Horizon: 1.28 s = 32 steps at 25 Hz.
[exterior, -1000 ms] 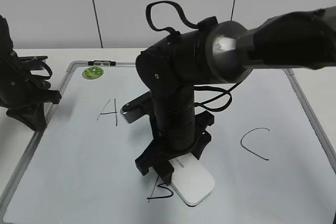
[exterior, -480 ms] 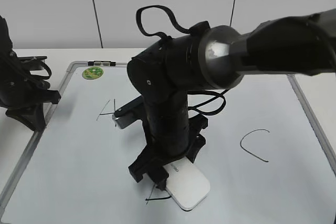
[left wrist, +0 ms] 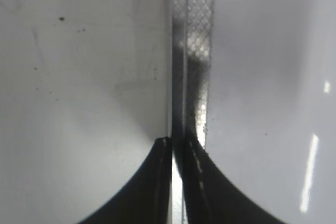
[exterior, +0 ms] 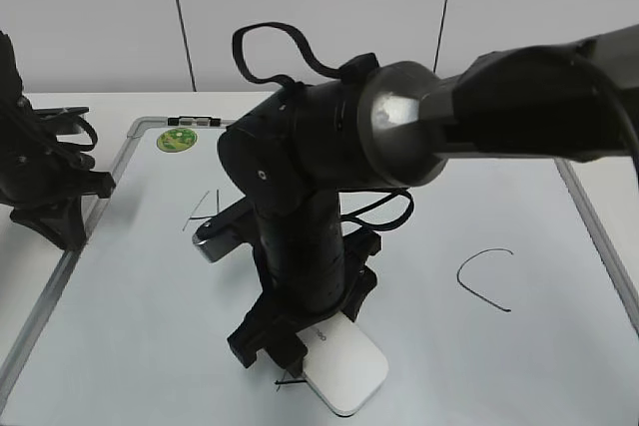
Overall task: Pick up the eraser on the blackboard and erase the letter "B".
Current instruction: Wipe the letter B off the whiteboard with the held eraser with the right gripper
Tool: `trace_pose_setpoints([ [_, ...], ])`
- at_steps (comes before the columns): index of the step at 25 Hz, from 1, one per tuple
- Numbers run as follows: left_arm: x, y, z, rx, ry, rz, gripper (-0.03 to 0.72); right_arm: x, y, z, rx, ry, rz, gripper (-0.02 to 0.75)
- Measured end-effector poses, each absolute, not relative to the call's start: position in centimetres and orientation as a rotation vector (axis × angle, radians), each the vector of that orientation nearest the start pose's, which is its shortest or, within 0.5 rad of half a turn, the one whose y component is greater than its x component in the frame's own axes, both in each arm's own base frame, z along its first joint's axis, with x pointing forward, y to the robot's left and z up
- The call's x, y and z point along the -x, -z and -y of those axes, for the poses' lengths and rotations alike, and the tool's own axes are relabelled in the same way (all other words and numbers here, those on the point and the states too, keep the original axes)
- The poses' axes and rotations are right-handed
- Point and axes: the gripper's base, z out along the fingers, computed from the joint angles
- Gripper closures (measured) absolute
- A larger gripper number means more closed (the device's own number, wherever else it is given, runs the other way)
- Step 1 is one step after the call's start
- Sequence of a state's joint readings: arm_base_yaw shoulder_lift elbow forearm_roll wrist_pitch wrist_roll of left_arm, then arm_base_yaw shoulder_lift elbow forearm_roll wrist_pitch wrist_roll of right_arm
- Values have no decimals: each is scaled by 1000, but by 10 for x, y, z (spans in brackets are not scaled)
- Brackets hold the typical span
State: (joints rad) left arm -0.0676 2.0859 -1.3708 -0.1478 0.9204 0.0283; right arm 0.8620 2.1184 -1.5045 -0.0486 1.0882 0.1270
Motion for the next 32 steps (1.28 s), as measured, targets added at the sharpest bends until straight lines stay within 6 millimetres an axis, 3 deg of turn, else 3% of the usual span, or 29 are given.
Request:
trace_pose_setpoints([
  [16, -389, -130, 43, -49, 155, -3119, 650, -265, -146, -305, 1178, 100, -2930, 218],
  [25, -389, -130, 44, -41, 157, -3120, 650, -268, -147, -301, 1092, 260, -2908, 218],
  [32, -389, -130, 45, -36, 165, -3118, 650, -286, -148, -283, 1012, 365, -2901, 218],
])
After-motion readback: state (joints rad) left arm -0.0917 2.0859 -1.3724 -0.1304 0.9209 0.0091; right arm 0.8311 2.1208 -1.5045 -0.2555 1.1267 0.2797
